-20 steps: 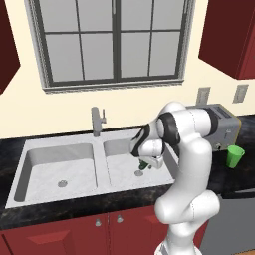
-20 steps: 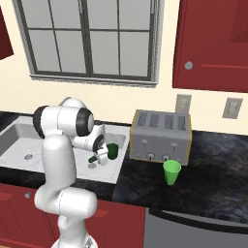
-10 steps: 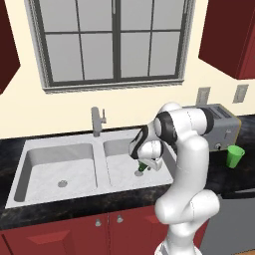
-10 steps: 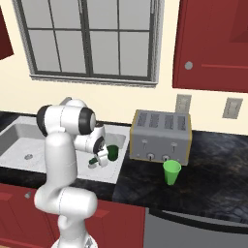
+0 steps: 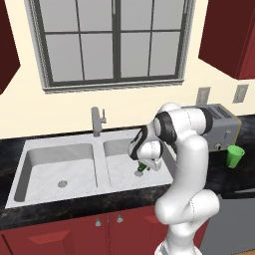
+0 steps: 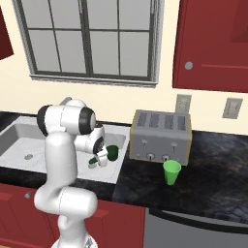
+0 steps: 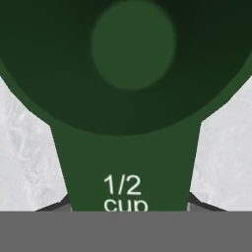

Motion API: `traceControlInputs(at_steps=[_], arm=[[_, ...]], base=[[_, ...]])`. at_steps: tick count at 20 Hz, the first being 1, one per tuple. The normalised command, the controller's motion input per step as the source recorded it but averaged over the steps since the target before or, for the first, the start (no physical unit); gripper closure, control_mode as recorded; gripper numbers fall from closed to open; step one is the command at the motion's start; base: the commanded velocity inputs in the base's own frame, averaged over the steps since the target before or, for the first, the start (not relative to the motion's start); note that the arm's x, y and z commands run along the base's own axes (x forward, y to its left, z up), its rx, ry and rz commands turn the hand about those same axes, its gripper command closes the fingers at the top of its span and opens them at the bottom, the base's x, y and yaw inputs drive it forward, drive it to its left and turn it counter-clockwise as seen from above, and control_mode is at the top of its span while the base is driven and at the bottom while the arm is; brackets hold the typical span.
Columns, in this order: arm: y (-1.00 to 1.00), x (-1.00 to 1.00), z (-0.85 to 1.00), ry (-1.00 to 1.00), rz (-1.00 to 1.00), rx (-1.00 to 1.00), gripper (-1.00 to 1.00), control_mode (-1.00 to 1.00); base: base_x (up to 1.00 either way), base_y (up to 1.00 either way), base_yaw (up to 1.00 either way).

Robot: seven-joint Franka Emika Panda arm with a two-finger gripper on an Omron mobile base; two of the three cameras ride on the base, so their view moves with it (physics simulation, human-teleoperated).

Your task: Move any existing items from the left basin to the right basin for drying. Then move the cup from the counter to the left basin of the sink for washing.

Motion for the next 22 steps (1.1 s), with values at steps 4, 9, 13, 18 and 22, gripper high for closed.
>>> traceControlInputs(at_steps=[4, 9, 13, 18, 22], arm=[[0.0, 0.0, -0.14, 0.0, 0.0, 0.0, 1.0, -1.0], [0.0, 0.0, -0.18, 0.0, 0.0, 0.0, 1.0, -1.0], [0.0, 0.01, -0.24, 0.0, 0.0, 0.0, 1.0, -1.0], [0.0, 0.01, -0.15, 0.0, 0.0, 0.0, -1.0, -1.0], [0.0, 0.0, 0.0, -0.01, 0.0, 0.0, -1.0, -1.0]], base=[[0.0, 0.0, 0.0], [0.0, 0.0, 0.0], [0.0, 0.0, 0.0], [0.0, 0.0, 0.0], [0.0, 0.0, 0.0]])
